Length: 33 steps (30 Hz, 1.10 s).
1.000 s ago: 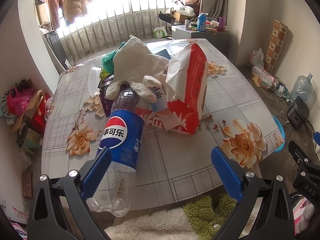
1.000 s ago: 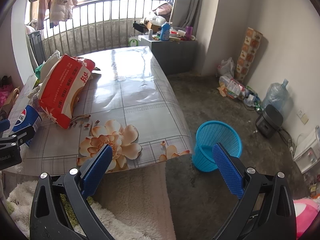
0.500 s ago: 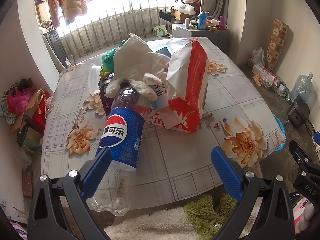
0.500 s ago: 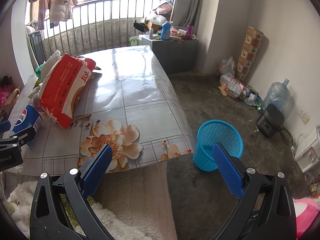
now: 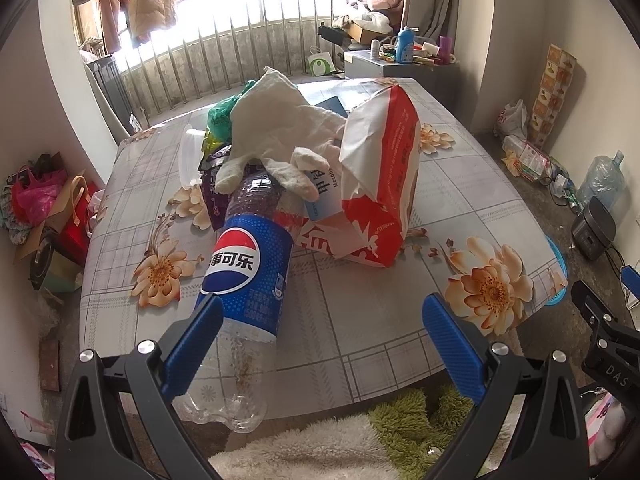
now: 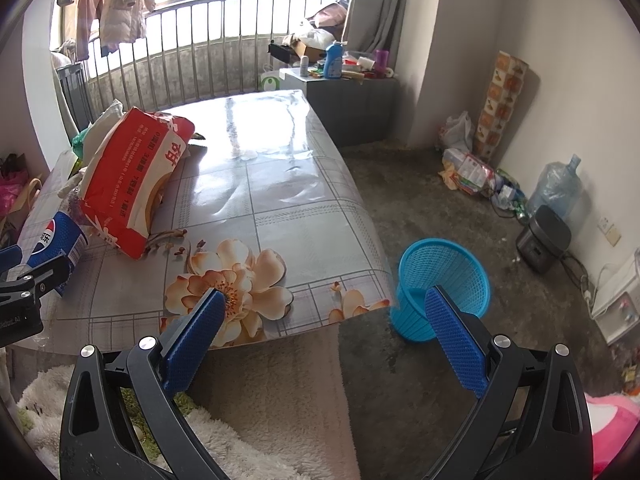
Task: Collect trash
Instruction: 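Grasp the blue Pepsi bottle with the right gripper while the left gripper approaches the white glove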
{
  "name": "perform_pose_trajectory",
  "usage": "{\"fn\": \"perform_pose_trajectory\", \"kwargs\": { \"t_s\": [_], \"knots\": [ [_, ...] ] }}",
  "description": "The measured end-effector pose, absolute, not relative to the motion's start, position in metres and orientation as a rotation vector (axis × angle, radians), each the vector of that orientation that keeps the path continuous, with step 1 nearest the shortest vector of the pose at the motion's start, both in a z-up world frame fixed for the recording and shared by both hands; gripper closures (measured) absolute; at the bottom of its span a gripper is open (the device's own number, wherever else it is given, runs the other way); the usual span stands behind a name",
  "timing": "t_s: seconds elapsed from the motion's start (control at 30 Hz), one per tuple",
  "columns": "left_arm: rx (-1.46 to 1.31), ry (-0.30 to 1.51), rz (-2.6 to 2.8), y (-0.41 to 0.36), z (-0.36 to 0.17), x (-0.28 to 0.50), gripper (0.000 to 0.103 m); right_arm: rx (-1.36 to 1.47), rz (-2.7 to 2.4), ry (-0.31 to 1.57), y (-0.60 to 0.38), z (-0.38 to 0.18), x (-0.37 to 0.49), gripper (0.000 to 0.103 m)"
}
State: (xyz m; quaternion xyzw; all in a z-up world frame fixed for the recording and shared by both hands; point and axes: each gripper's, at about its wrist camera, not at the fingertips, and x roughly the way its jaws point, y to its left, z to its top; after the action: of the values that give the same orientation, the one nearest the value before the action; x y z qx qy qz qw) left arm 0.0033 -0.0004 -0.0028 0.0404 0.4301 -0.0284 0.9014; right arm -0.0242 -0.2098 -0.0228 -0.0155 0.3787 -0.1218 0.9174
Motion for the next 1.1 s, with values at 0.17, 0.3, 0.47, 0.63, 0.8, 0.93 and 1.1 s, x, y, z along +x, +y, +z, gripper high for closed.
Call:
{"fn": "perform_pose_trajectory", "kwargs": {
  "t_s": [0.17,0.3,0.47,0.63,0.8,0.93,1.1],
  "knots": [
    [0.034,0.838,-0.115,0.021,0.007,0.006,0.006,-0.001,-0.217,0.766,-0.2,-0.018,-0.015,0.008],
    [-0.071,0.714,-0.113,0.065,0.024,0.005,0.006,0.065,-0.122,0.735,-0.181,-0.005,-0.001,0.008],
    [-0.098,0.604,-0.04,0.12,0.027,0.005,0.006,0.183,0.097,0.717,-0.143,0.01,0.023,0.008],
    [-0.132,0.663,0.049,0.165,0.006,0.016,0.008,0.299,0.321,0.791,-0.1,0.003,0.049,0.012],
    [-0.171,0.765,0.061,0.193,-0.023,0.032,0.029,0.339,0.443,0.962,-0.057,-0.024,0.066,0.026],
    [-0.191,0.853,-0.021,0.197,-0.046,0.042,0.05,0.334,0.429,1.05,-0.036,-0.041,0.081,0.027],
    [-0.201,0.93,-0.17,0.181,-0.061,0.046,0.062,0.399,0.408,1.119,-0.038,-0.051,0.094,0.027]
  ]
}}
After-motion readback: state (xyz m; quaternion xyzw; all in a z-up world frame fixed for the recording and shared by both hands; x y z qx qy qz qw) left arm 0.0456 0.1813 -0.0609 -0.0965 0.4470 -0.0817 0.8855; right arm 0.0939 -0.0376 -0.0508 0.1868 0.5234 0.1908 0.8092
